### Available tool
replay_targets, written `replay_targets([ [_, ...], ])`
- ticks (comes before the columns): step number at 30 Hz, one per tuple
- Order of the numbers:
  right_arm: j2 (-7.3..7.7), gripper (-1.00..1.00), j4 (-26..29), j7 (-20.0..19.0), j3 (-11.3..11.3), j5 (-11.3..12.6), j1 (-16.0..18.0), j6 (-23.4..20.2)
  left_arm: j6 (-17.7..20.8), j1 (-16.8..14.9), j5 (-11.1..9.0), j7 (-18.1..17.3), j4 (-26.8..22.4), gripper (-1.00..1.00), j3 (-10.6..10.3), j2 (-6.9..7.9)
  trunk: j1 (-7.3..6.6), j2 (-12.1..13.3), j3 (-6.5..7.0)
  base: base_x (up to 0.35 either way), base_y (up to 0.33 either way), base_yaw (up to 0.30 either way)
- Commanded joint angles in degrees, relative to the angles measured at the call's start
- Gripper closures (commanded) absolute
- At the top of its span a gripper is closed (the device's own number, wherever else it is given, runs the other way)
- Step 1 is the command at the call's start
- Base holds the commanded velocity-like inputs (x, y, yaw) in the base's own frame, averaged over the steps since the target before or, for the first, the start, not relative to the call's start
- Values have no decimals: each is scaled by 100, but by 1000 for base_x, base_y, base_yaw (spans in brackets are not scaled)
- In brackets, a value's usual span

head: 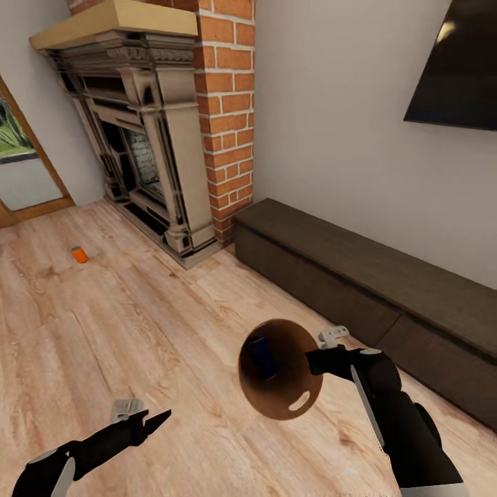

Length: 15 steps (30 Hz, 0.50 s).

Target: Put the three can of soda from the living room inside the tash can in the kitchen.

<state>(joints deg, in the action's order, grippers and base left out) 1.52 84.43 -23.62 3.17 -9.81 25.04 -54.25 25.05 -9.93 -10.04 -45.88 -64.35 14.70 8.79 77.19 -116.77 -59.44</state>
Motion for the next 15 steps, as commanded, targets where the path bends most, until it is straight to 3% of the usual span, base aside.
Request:
replay_targets([
  [1,0,100,3,-39,9,322,1,-59,0,0,1,0,1,-100,-1,0,0,0,7,0,-241,-213],
  [7,0,100,4,-38,13,322,0,-65,0,0,2,0,7,-100,-2,0,0,0,42,0,-162,-210],
  [15,-2,100,4,-38,17,322,1,-71,0,-11,-5,0,10,-100,-2,24,0,0,91,0,-28,-203],
])
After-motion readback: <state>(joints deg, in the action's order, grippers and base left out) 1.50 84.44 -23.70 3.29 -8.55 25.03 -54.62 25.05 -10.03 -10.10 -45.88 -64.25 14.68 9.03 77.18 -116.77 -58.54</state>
